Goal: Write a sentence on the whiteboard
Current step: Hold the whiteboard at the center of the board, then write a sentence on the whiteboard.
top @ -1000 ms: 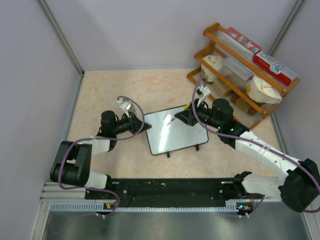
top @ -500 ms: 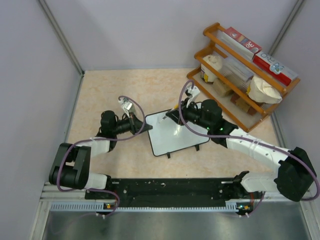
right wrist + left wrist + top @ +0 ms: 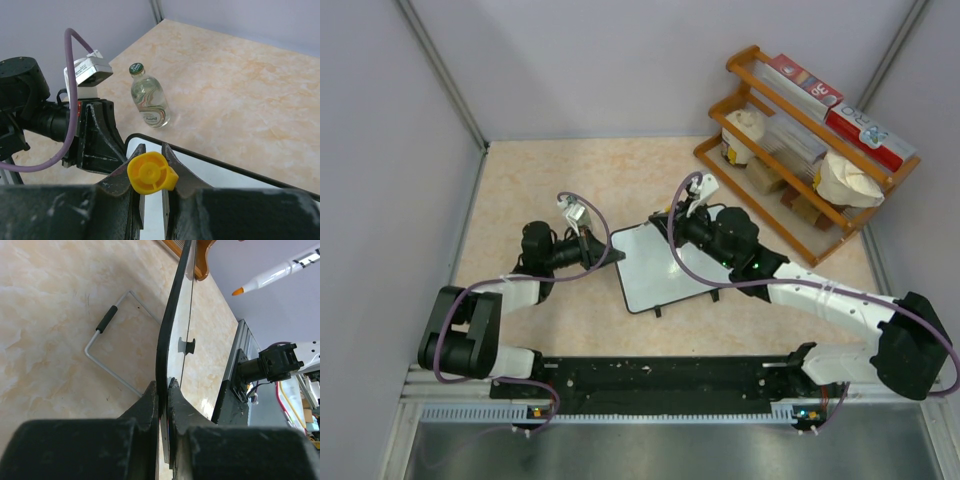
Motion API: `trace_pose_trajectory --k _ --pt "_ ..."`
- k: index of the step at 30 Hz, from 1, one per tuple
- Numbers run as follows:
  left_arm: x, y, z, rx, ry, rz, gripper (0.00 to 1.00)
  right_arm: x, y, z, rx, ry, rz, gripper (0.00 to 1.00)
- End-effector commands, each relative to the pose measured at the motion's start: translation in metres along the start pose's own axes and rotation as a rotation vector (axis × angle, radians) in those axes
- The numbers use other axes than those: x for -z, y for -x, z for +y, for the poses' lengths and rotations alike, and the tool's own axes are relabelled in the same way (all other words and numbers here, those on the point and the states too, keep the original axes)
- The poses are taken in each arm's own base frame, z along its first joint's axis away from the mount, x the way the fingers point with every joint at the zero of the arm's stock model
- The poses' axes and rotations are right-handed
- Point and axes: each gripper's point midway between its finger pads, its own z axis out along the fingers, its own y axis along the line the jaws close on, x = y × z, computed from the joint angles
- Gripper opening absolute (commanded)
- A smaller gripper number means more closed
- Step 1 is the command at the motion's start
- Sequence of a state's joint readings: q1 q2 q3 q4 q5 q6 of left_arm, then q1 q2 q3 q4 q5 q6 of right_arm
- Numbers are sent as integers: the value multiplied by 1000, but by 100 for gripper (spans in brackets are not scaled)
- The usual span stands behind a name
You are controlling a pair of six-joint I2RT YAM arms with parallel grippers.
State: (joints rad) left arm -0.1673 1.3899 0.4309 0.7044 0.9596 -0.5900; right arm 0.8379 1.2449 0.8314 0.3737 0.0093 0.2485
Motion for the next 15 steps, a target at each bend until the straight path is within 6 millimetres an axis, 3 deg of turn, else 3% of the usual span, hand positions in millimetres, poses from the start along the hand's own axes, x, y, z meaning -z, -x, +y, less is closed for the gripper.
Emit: trace_pose_trajectory --k 1,15 --pt "-1 10 16 -101 74 -43 0 -4 15 -1 37 -36 -75 0" --pt "-2 9 17 -96 71 -38 0 -15 1 -5 44 -53 -30 0"
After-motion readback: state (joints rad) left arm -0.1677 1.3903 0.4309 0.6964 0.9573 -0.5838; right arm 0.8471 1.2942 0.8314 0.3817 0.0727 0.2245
